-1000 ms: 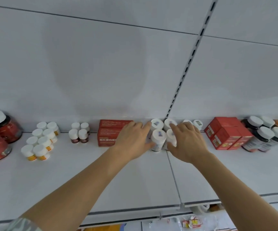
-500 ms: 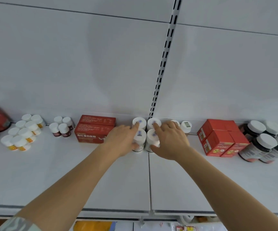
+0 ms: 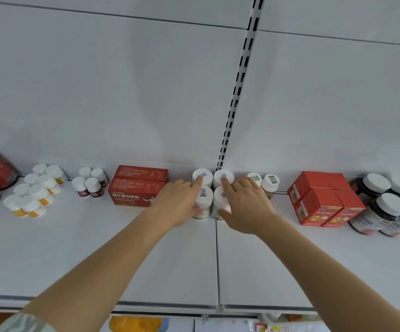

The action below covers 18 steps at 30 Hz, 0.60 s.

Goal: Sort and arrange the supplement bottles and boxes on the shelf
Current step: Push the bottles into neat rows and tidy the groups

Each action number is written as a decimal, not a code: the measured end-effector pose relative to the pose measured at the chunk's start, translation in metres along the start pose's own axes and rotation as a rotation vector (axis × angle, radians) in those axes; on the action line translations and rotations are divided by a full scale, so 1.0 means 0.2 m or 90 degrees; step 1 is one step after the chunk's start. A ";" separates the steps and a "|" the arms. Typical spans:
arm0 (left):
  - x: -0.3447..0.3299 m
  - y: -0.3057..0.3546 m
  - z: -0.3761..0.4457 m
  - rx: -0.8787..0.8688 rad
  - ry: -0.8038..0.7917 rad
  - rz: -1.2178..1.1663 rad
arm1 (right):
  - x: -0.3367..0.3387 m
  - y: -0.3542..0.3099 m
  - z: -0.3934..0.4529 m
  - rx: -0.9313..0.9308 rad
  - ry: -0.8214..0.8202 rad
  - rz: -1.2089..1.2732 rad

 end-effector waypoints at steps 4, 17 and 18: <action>0.00 -0.01 0.01 0.014 -0.005 -0.008 | 0.01 0.00 -0.02 -0.007 0.014 -0.005; 0.12 0.24 0.09 -0.089 0.123 -0.133 | 0.10 0.31 -0.27 -0.187 0.130 0.068; 0.10 0.28 0.10 -0.099 0.116 -0.130 | 0.09 0.34 -0.29 -0.191 0.115 0.065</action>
Point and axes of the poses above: each hand's wrist, its own z-axis towards the middle knuckle, its own x-axis out of the back of the hand, y = z × x, the point moved 2 cm from there along z, towards the middle knuckle, and after that the axes turned 9 degrees about -z, right-handed, at the moved point
